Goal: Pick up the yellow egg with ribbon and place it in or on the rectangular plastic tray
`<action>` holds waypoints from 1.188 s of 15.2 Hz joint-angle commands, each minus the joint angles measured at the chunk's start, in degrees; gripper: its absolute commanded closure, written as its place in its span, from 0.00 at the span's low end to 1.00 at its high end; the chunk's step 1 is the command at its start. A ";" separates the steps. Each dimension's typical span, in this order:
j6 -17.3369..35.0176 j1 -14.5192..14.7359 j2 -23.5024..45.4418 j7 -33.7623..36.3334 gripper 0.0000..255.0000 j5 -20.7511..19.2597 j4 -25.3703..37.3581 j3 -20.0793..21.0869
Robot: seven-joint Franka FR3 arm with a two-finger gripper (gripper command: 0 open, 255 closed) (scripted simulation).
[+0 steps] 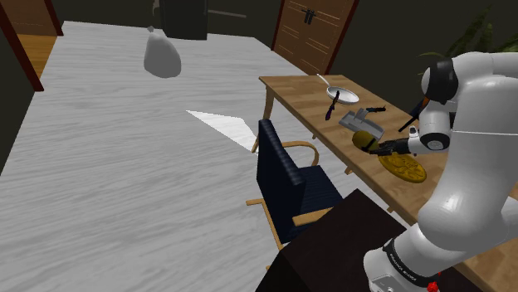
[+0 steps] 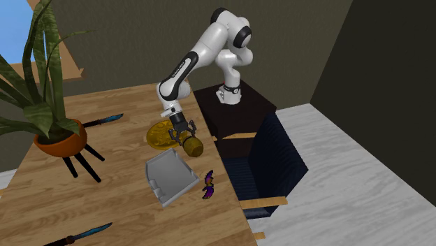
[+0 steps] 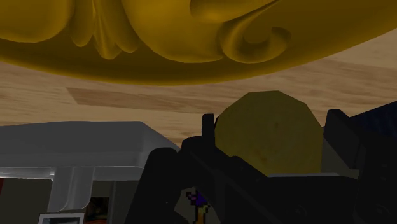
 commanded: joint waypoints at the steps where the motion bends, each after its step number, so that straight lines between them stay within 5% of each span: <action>1: -0.01 0.02 0.00 0.00 1.00 0.01 0.01 0.03; 7: 0.00 0.02 0.00 0.01 1.00 0.02 0.02 0.03; 18: 1.63 4.32 -8.15 5.99 1.00 -7.20 -1.43 -4.78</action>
